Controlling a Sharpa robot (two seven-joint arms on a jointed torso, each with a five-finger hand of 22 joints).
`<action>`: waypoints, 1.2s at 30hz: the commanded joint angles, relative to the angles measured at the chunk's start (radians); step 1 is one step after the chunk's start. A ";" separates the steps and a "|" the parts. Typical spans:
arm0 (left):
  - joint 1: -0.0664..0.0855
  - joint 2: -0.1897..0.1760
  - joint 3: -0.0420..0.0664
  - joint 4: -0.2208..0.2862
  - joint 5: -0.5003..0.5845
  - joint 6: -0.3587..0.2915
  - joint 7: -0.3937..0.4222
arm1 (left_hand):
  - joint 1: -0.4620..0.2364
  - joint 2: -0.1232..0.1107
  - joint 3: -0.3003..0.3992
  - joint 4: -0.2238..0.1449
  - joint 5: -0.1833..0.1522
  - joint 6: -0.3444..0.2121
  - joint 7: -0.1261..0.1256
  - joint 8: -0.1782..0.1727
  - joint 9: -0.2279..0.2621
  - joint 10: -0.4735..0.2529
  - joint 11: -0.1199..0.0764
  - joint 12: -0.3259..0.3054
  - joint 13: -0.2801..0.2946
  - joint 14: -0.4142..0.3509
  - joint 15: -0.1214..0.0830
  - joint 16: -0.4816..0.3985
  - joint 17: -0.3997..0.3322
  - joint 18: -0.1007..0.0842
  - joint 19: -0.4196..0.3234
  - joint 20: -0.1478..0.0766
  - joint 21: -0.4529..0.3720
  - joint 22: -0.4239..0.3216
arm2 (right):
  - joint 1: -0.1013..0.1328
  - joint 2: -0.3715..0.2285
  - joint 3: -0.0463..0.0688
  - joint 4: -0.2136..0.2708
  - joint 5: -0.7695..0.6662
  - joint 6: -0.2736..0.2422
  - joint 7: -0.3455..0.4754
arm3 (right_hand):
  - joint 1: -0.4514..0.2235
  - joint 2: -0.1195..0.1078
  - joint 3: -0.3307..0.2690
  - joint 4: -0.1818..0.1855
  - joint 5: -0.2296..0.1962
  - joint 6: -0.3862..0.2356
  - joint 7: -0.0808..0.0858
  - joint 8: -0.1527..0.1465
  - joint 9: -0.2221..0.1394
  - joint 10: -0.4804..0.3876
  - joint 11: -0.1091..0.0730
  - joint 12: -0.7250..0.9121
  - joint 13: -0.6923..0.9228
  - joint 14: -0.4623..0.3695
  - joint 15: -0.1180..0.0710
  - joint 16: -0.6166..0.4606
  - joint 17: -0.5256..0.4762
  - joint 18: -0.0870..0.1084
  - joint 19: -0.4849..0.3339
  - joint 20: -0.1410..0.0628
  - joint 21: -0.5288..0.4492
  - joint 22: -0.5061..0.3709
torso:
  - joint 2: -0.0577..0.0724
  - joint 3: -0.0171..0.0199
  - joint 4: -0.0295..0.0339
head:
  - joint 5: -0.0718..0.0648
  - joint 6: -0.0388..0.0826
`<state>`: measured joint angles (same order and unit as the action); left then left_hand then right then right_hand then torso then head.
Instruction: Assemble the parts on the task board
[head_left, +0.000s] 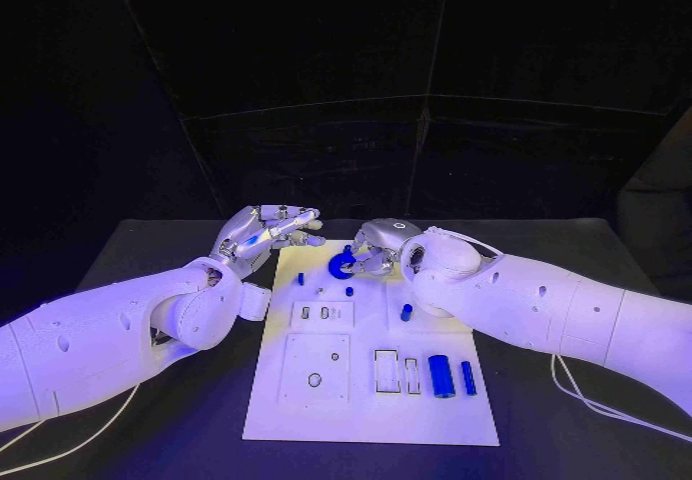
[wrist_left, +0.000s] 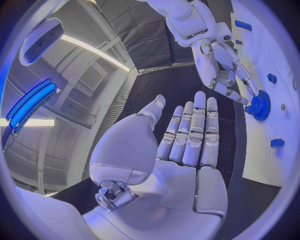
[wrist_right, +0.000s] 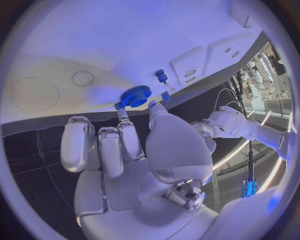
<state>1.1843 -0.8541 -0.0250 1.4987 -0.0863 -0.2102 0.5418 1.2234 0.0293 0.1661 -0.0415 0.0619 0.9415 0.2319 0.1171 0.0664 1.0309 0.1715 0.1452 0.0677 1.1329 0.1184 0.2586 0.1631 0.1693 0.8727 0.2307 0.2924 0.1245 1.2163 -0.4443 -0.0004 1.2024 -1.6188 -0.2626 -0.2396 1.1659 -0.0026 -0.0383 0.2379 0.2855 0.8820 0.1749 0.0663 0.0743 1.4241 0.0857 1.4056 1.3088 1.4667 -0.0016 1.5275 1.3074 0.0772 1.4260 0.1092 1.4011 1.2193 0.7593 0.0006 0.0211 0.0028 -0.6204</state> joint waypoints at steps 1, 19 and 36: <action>0.001 -0.003 0.000 0.002 0.000 0.013 0.004 | -0.003 0.008 0.000 -0.008 0.005 -0.006 0.004 -0.003 -0.001 -0.006 0.003 -0.005 -0.001 -0.003 0.000 -0.005 0.002 0.015 0.002 0.005 -0.005 -0.001 | 0.002 -0.035 0.000 0.036 0.062 -0.167 0.094 | 0.037 0.007 0.005 -0.021 0.005 0.009 0.000 0.001 0.000 0.005 0.001 0.003 0.081 0.082 0.008 0.002 0.161 -0.008 0.006 0.000 0.007 0.003 | -0.002 -0.0001 -0.0030 | 0.001 0.002; 0.001 -0.008 0.000 -0.009 0.000 0.017 0.007 | -0.002 0.009 0.001 -0.010 0.005 -0.006 0.004 -0.003 -0.001 -0.006 0.003 -0.005 -0.001 -0.003 0.000 -0.006 0.002 0.015 0.002 0.005 -0.005 -0.002 | 0.007 -0.403 -0.001 0.147 0.506 -0.048 0.411 | 0.277 -0.017 0.044 -0.198 -0.039 0.020 -0.019 0.004 0.000 -0.037 -0.018 -0.046 0.040 0.075 -0.008 -0.014 0.134 -0.004 -0.008 -0.015 -0.010 -0.025 | -0.011 0.0071 -0.0263 | -0.020 0.011; -0.001 0.004 0.000 -0.026 0.000 0.023 0.009 | 0.000 0.011 0.004 -0.013 0.005 -0.005 0.003 -0.003 0.000 -0.005 0.002 -0.005 -0.001 -0.002 0.000 -0.006 0.003 0.015 0.002 0.005 -0.005 -0.002 | -0.005 -0.397 -0.001 0.028 0.469 0.003 0.425 | 0.281 -0.024 0.041 -0.211 -0.039 0.003 -0.015 -0.003 -0.004 -0.043 -0.014 -0.054 0.034 0.076 -0.006 -0.012 0.140 -0.004 -0.007 -0.014 -0.011 -0.026 | -0.008 0.0035 -0.0177 | -0.032 0.007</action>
<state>1.1827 -0.8515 -0.0253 1.4724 -0.0861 -0.2035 0.5411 1.2234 0.0293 0.1692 -0.0502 0.0619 0.9415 0.2319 0.1171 0.0664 1.0309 0.1715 0.1452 0.0677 1.1329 0.1183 0.2586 0.1649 0.1692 0.8727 0.2307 0.2924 0.1236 1.2107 -0.8442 -0.0019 1.2374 -1.1428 -0.2893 0.1672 1.4410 -0.0245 0.0025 0.0323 0.2523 0.8925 0.1607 0.0660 0.0717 1.3842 0.0714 1.3554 1.3100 1.4666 -0.0016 1.5122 1.3073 0.0772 1.4169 0.1000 1.3900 1.1935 0.7510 0.0054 0.0019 -0.0306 -0.6129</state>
